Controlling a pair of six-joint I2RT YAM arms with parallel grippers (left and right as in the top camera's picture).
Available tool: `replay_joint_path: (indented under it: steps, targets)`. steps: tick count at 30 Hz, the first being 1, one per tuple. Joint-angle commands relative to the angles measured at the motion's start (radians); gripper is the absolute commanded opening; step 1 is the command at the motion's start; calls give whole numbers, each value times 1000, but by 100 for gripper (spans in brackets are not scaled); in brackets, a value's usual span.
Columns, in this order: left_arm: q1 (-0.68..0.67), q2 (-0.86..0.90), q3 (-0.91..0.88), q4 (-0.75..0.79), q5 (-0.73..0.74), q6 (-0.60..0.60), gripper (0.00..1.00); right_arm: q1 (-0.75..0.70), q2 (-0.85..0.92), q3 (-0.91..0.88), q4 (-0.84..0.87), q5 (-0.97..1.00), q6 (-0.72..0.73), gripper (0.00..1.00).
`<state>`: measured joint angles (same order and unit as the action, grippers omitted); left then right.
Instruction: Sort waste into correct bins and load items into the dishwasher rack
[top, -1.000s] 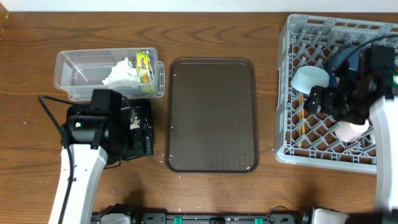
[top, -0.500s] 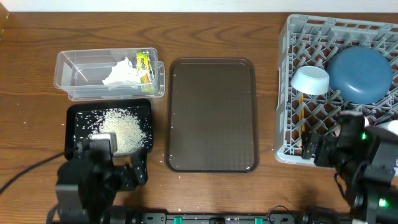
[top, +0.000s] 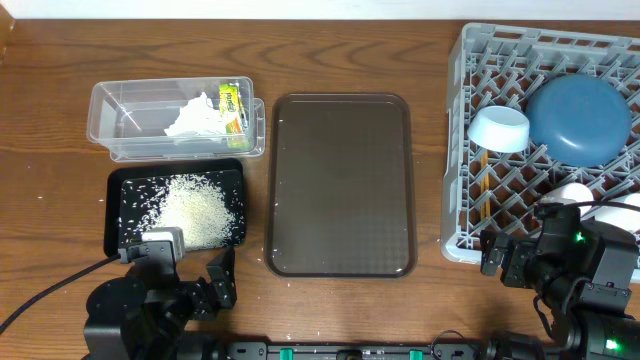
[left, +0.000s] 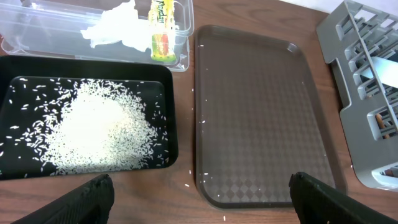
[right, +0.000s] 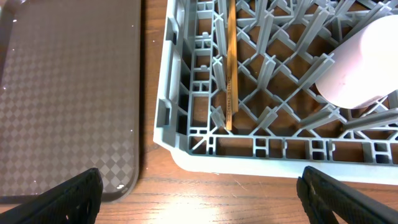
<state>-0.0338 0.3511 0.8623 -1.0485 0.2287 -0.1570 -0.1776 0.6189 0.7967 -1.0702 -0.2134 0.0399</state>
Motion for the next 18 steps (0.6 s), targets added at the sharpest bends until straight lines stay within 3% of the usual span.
replay_joint_path:
  steps: [1,12,18]
  targets:
    - [3,-3,-4,-2,-9,-1,93,-5,-4,-7,0,-12,-11,99]
    - [3,-3,-4,-2,-9,-1,93,17,-55,-13,10,0,-13,99]
    - [3,-3,-4,-2,-9,-1,93,125,-265,-171,294,0,-39,99]
